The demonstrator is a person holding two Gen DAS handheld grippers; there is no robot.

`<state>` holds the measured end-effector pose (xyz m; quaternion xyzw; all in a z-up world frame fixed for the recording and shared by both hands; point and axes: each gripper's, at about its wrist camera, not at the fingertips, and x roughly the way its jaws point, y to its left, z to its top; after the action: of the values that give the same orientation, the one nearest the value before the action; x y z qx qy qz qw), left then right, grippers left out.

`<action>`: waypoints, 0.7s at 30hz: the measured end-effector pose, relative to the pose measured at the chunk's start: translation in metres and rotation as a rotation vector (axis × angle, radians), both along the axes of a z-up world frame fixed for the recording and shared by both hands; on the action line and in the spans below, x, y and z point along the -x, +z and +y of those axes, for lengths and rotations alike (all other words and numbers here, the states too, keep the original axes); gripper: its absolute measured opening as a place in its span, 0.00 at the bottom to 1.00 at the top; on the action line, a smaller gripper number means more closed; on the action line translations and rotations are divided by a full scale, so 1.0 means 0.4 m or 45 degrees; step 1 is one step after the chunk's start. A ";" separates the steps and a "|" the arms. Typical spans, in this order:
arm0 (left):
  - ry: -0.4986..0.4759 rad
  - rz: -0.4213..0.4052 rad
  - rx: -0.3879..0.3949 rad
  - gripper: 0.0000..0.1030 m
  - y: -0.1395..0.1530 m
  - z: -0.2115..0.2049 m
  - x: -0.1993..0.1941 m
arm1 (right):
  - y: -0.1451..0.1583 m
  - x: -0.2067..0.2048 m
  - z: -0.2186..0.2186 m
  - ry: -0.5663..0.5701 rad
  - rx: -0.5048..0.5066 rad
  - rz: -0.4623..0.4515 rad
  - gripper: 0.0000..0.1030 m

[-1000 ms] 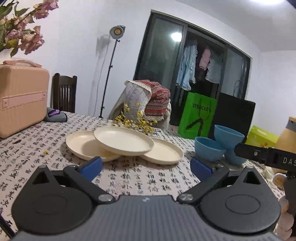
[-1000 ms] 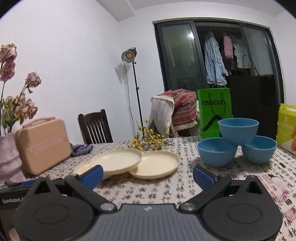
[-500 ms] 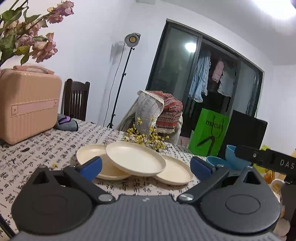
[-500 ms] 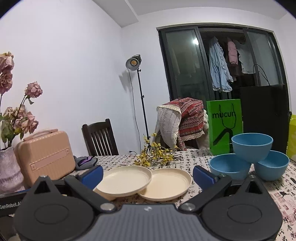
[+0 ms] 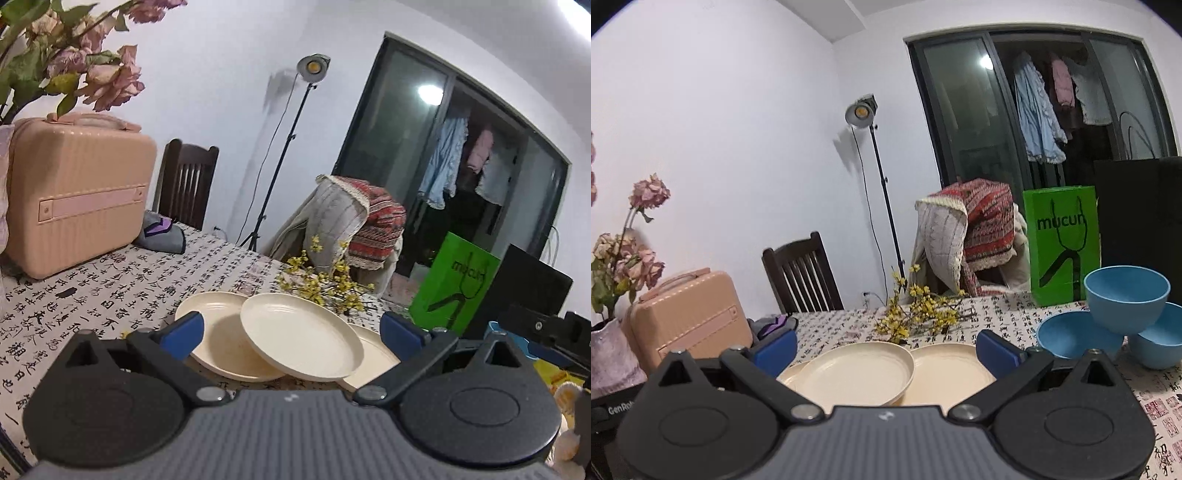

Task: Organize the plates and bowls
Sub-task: 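Move both open grippers toward the rim of the top cream plate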

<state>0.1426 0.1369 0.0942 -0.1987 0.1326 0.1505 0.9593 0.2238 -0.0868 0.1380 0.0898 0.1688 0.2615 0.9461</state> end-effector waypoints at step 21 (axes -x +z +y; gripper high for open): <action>0.026 0.192 0.234 1.00 0.009 0.168 -0.221 | 0.000 -0.231 0.116 0.026 -0.067 0.176 1.00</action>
<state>0.2309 0.2039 0.0978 -0.2752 0.2156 0.1618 0.9228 0.3163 -0.0404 0.1378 0.1308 0.2276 0.2688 0.9267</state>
